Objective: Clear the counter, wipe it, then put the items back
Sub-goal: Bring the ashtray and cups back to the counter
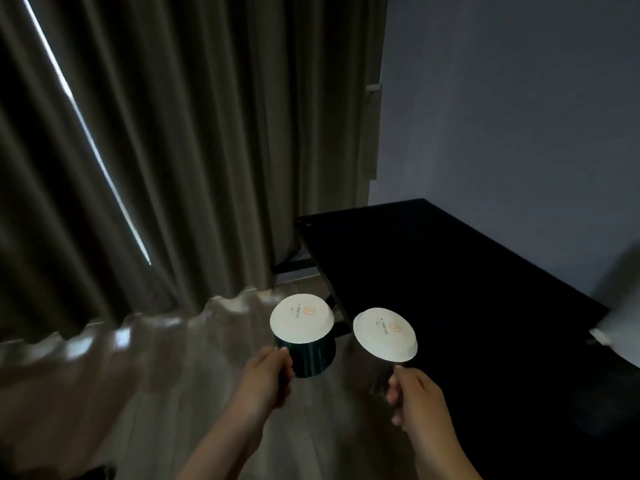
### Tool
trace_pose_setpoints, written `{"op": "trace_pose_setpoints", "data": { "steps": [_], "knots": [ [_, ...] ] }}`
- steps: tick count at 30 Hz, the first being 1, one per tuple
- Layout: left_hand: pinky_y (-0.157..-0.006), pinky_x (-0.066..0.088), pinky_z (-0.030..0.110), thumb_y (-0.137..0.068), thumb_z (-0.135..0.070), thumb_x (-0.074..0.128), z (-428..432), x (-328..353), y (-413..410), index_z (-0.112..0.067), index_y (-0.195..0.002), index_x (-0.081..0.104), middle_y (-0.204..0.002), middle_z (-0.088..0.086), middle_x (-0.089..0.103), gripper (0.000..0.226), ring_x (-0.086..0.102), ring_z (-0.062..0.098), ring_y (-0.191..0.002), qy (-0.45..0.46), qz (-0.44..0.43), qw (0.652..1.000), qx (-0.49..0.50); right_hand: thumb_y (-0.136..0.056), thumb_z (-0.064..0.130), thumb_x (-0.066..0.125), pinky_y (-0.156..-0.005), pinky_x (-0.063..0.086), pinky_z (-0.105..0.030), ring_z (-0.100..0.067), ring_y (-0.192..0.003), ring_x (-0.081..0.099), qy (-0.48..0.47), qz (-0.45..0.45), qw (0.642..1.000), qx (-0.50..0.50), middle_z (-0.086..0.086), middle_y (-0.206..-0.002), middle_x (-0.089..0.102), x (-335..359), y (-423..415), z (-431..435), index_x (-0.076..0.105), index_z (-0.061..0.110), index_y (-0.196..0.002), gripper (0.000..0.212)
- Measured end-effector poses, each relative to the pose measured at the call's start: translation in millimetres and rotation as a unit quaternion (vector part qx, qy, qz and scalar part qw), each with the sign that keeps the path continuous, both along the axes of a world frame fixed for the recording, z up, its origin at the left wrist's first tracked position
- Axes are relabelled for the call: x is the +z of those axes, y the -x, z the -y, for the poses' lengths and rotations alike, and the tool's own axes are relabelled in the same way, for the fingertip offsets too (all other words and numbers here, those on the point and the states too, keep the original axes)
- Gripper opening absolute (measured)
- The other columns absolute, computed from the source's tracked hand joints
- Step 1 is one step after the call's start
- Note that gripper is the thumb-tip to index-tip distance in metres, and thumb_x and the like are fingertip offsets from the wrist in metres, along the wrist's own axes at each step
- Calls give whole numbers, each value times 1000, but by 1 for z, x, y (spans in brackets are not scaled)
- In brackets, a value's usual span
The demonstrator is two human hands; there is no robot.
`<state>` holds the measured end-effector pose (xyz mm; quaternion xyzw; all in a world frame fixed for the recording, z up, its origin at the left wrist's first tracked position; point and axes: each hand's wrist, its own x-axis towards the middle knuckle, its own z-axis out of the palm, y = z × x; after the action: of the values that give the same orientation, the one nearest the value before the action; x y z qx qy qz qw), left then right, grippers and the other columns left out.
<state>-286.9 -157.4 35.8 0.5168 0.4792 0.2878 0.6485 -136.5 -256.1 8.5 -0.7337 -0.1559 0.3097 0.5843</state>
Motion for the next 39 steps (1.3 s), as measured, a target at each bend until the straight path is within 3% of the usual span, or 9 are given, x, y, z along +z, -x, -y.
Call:
{"op": "trace_pose_setpoints", "data": {
  "steps": [6,14,23,32,35,37,39],
  "knots": [
    [-41,24,18,-98,-15,41,-147,11,-23,-11,-68,45,-58,3,43,31,32,9,-41,-13,-14,999,-37,-97,12,45,-50,30,-28,-18,-54,39,-25,-20,998,-52,-8,-57,45,12,-7,-137,49,4,-67,31],
    [-47,29,18,-100,-26,39,-284,19,-95,-13,-74,48,-60,1,45,31,37,9,-49,-15,-24,995,-96,-98,19,44,-52,32,-28,-19,-56,42,-21,-13,995,-93,-10,-64,48,14,-65,-256,53,6,-72,31],
    [-41,24,18,-100,-21,41,-432,22,-244,-13,-68,45,-56,1,43,33,34,10,-43,-8,-30,988,-148,-98,19,44,-48,28,-25,-18,-52,39,-27,-47,989,-134,-9,-60,47,23,-194,-390,50,6,-69,32],
    [-54,31,26,-100,-23,41,-511,5,-393,-13,-72,47,-65,4,48,30,41,14,-56,35,-45,964,-258,-98,18,43,-51,34,-27,-21,-57,47,26,-8,979,-201,-10,-66,54,25,-303,-438,52,7,-70,31],
    [-54,32,26,-100,-23,41,-526,-4,-444,-12,-72,47,-68,4,48,30,41,14,-56,27,-49,952,-300,-96,16,46,-73,46,-38,-28,-76,58,34,-15,970,-239,-13,-78,61,15,-336,-450,57,7,-74,27],
    [-52,31,25,-99,-22,41,-536,-12,-477,-12,-71,46,-68,4,48,30,40,14,-55,17,-55,942,-331,-96,18,47,-88,45,-43,-32,-90,61,43,-27,961,-273,-14,-88,64,10,-358,-459,59,11,-75,25],
    [-50,29,24,-99,-21,40,-549,-18,-509,-12,-71,45,-67,4,47,30,39,14,-53,19,-66,929,-364,-96,20,46,-94,45,-44,-32,-95,60,53,-38,951,-303,-14,-93,64,4,-381,-471,58,14,-75,25]
  ]
}}
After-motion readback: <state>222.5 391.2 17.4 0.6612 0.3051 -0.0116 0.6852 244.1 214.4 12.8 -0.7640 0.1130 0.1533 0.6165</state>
